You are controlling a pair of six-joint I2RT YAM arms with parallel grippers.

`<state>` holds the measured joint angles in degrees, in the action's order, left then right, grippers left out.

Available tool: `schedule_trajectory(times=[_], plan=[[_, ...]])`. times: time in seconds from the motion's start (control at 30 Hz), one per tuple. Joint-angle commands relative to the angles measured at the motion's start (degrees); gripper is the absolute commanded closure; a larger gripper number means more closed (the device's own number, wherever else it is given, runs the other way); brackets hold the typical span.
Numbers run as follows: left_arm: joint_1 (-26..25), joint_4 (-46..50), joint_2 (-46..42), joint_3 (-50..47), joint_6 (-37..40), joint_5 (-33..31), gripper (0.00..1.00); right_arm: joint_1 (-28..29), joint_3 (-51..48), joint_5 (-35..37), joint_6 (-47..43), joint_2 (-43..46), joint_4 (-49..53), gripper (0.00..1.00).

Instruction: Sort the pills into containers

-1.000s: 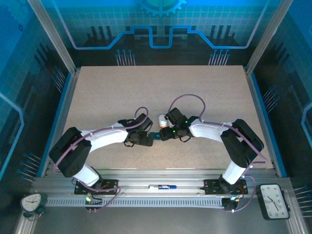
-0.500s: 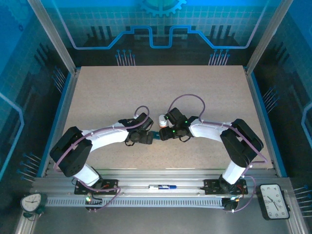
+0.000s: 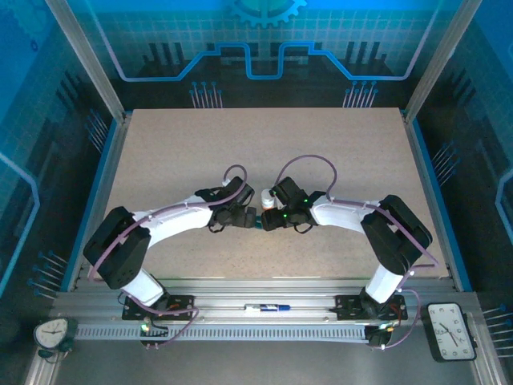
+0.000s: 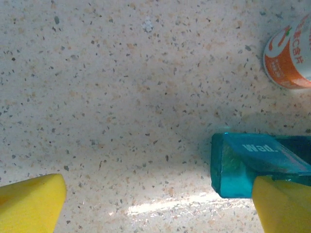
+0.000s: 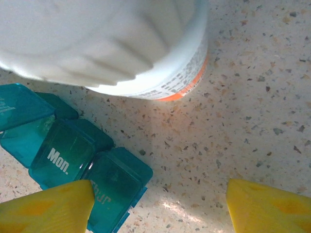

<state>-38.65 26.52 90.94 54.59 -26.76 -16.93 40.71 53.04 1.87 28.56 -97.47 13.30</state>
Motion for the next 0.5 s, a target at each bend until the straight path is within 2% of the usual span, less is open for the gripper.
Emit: schedule_trajectory(times=[0.0, 0.47], plan=[[1.0, -0.9, 1.3, 2.0, 1.4, -0.7, 0.01, -0.2, -1.4, 0.9, 0.4, -2.3, 1.8, 0.27], [3.5, -3.1, 6.4, 5.2, 1.3, 1.4, 0.01, -0.2, -1.9, 0.7, 0.5, -2.9, 1.3, 0.27]])
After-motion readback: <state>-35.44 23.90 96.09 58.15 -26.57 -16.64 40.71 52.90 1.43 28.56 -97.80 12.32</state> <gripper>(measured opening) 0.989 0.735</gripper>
